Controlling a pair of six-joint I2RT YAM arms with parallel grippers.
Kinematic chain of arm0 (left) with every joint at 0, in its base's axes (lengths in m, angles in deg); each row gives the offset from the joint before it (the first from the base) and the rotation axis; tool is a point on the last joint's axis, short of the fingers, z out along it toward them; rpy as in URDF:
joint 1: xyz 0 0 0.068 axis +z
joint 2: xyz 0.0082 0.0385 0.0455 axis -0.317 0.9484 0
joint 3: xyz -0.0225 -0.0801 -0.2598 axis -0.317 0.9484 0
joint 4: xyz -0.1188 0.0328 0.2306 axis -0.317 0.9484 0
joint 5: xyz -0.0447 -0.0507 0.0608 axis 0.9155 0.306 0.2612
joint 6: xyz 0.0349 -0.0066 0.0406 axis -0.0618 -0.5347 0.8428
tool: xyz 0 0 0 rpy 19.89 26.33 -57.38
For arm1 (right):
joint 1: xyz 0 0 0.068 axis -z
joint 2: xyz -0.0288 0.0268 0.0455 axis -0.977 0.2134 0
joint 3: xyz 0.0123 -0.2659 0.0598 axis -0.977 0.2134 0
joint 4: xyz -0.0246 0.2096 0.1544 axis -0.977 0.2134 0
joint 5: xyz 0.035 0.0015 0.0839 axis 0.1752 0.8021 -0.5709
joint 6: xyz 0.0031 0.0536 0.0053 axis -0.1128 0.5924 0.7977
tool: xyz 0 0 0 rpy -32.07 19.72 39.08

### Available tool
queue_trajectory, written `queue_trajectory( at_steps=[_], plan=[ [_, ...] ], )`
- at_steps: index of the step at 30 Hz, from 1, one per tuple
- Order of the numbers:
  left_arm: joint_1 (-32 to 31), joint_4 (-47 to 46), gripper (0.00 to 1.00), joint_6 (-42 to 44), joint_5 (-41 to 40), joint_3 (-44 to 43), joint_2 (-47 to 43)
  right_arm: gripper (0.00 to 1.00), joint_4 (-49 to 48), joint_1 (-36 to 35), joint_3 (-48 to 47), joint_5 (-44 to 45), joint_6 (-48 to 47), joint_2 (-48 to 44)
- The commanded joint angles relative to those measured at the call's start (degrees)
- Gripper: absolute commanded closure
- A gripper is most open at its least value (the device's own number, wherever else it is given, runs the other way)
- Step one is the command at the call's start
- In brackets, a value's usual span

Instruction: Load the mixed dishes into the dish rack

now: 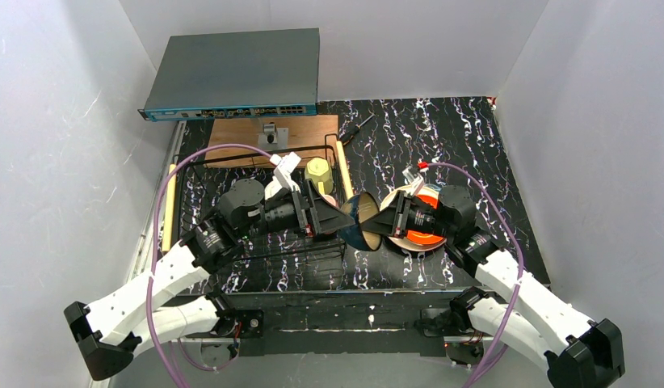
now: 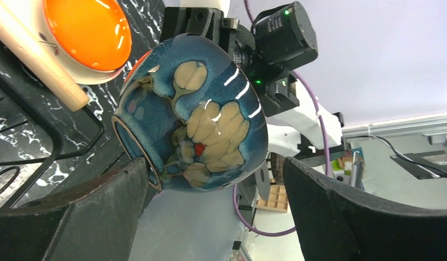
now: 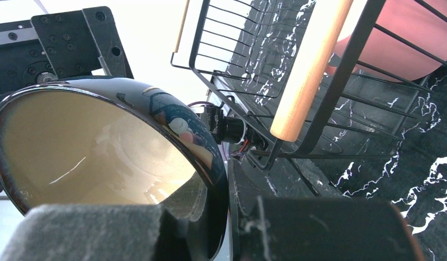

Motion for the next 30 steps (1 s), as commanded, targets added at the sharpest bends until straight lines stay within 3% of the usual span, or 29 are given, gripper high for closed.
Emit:
queue_trajectory(
  at_steps=[1,20,30],
  plan=[
    [-1.22,3.49,0.10,3.27,-3.62,-3.87,0.58,0.99,-2.60,-1.31,-3.18,1.87,-1.20,-0.29],
    [-5.04,12.19,0.15,6.60,-13.00,-8.85,4.03,0.99,0.72,-3.10,-4.66,5.17,-4.29,1.33],
    [-5.49,13.03,0.15,5.81,-13.85,-9.97,5.00,0.99,2.47,-3.62,-4.42,8.24,-5.38,0.24]
  ],
)
